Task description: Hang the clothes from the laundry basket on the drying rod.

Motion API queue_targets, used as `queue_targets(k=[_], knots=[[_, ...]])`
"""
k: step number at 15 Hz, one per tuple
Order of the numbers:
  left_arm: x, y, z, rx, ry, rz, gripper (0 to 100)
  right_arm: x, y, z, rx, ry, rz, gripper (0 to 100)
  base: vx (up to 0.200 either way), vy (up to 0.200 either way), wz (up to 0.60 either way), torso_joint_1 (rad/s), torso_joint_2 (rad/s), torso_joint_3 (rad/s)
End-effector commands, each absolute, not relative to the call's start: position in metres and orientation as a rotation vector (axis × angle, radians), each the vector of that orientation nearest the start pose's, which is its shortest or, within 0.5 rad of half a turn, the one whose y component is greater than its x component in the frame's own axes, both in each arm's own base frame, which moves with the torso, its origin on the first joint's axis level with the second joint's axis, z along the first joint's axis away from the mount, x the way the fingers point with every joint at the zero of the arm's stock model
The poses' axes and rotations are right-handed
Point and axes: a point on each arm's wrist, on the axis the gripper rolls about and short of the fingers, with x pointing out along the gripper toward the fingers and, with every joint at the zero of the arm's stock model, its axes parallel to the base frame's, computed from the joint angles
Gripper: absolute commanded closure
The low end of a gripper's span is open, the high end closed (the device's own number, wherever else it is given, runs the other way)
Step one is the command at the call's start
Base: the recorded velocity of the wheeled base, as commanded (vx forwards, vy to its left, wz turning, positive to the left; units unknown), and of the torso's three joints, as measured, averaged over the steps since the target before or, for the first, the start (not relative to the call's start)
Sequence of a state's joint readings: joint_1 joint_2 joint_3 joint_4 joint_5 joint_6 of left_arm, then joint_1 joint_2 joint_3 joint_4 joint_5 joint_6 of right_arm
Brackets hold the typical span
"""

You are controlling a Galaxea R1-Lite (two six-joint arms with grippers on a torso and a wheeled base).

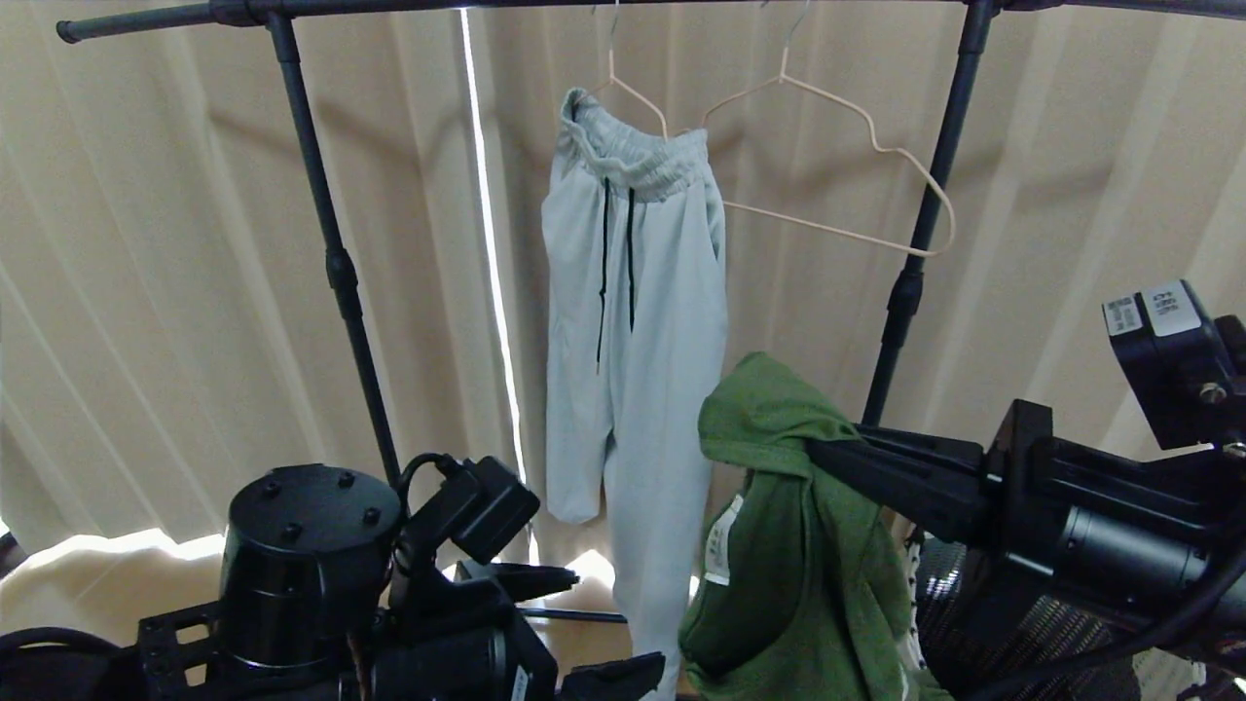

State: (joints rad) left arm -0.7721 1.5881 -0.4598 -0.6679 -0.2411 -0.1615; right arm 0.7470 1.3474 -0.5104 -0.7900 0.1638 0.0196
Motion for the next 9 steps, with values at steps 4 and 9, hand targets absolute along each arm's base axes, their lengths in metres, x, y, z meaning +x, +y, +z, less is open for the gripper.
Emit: queue_targets(k=[4,9], knots=[[0.170,-0.187,0.123,-0.017,0.525,-0.991,0,0.146,0.155,0.210,0.004,0.054,0.963,100,0.000,0.000,0.00,0.000,0.00,0.000],[0.172,-0.189,0.117,-0.009,0.533,-0.984,0,0.145,0.164,0.210,0.003,0.054,0.990,100,0.000,0.000,0.00,0.000,0.00,0.000]])
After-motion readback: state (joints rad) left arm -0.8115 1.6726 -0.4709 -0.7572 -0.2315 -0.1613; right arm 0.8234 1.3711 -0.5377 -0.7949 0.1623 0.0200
